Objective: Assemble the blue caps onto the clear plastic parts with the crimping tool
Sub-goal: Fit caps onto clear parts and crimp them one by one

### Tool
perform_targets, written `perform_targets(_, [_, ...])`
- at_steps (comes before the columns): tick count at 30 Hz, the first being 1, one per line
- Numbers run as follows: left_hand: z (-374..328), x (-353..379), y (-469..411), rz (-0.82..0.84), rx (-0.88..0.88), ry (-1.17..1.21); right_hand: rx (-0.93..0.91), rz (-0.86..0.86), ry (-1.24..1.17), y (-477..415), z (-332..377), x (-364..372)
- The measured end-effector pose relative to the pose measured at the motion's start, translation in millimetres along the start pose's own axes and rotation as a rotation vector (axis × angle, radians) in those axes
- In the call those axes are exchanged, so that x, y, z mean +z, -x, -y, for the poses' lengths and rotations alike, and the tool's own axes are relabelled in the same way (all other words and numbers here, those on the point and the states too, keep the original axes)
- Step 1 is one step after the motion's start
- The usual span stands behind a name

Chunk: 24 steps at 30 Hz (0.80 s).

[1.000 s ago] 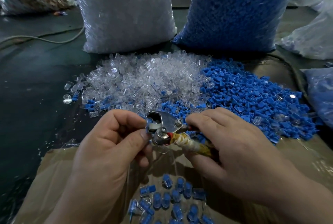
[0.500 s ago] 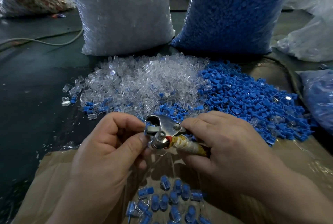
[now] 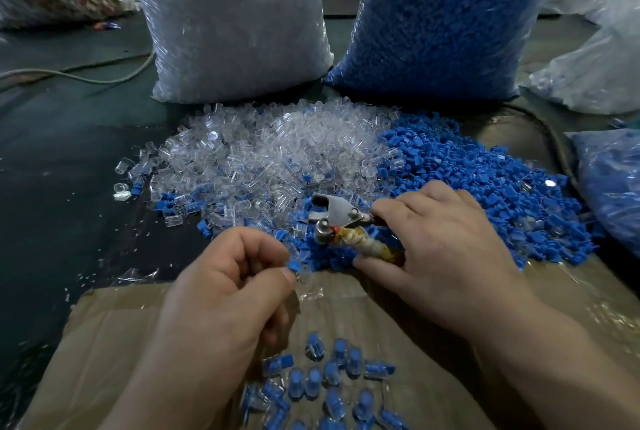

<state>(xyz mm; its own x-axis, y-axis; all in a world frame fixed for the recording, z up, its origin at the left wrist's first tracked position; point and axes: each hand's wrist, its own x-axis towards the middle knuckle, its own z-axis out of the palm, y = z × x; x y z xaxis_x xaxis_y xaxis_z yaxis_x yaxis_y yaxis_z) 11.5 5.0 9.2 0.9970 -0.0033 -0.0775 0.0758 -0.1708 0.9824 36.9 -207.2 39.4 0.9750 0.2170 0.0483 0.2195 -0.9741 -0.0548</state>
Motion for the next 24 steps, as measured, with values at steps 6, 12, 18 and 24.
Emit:
perform_targets(6, [1.9,5.2,0.0,-0.027,-0.012,0.003,-0.108,-0.232,-0.124,9.1,10.9,0.3])
perform_targets(12, [3.6,9.4,9.7,0.001,0.164,-0.075,-0.344,-0.297,-0.214,17.3,31.1,8.0])
perform_targets(18, [3.0,6.5,12.7,0.011,0.275,-0.083,-0.316,-0.219,-0.226,19.4,30.7,5.2])
perform_targets(24, [2.6,1.1,7.6,0.040,0.194,-0.149,-0.373,-0.312,-0.275,22.6,32.0,6.7])
